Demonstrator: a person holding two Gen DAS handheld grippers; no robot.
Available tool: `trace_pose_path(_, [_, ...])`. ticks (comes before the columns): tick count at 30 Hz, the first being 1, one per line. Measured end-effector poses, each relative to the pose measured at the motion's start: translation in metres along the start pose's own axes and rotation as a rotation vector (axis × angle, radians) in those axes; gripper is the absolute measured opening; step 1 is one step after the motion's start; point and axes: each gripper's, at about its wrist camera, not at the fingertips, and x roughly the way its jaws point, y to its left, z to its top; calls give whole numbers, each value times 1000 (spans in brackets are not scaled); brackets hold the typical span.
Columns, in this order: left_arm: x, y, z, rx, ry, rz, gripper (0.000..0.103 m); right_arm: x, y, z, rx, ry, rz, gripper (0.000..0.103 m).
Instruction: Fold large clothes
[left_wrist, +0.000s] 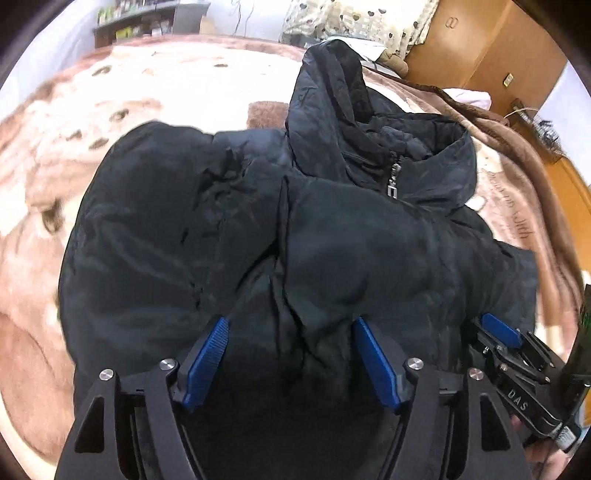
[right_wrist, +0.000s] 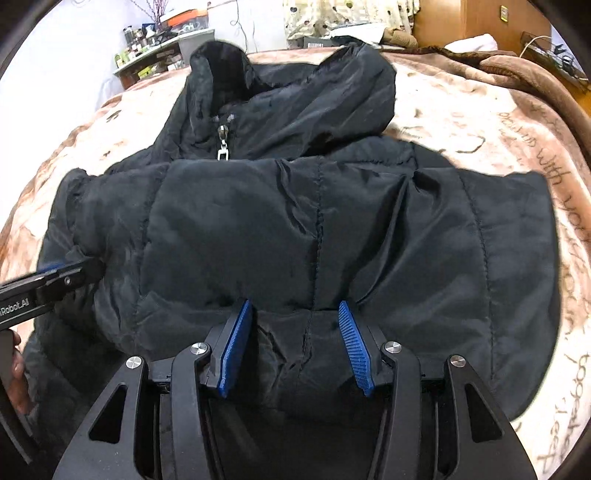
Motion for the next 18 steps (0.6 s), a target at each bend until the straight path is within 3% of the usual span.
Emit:
trace_pose_path(3, [-21, 3, -10, 21, -2, -22, 72, -32, -5, -8, 32, -69, 22, 50])
trace_pose_path(16, [-98, 39, -68, 36, 23, -84, 76, -126, -22, -59, 49, -117, 58, 51])
trace_pose_path(18, [-108, 46, -74, 59, 24, -51, 76, -135, -29, -63, 64, -126, 57, 51])
